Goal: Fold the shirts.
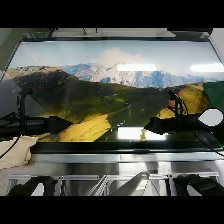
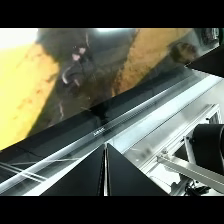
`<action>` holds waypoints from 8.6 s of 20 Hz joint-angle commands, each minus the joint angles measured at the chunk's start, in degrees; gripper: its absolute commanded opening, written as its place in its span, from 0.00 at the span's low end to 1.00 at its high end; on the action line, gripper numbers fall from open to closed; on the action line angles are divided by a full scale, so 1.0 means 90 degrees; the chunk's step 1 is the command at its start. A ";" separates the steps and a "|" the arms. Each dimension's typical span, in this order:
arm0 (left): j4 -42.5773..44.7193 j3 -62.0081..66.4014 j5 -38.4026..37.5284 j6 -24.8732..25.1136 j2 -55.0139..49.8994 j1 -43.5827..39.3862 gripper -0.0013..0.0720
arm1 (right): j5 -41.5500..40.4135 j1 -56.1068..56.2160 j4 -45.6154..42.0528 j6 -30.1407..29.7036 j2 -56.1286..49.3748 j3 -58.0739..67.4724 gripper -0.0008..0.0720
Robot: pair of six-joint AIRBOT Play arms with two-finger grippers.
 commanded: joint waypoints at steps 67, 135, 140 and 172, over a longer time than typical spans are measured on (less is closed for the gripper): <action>0.1219 0.3988 0.0024 -0.1180 -0.3220 -0.1236 0.69 | 0.0612 -0.0005 0.0520 -0.0476 0.0024 0.0386 0.03; -0.0362 0.0797 0.0155 0.0119 -0.3271 -0.1843 0.04 | 0.1353 -0.0376 0.5319 -0.4872 -0.4061 0.1273 0.03; -0.1122 0.2817 -0.0721 0.0058 -0.1477 -0.1885 0.03 | 0.1870 -0.0376 0.5695 -0.4877 -0.1605 0.2127 0.03; 0.0981 0.2103 0.0435 -0.0325 -0.5049 0.0393 0.98 | -0.0474 0.0826 0.2482 -0.3524 -0.2747 0.0809 0.64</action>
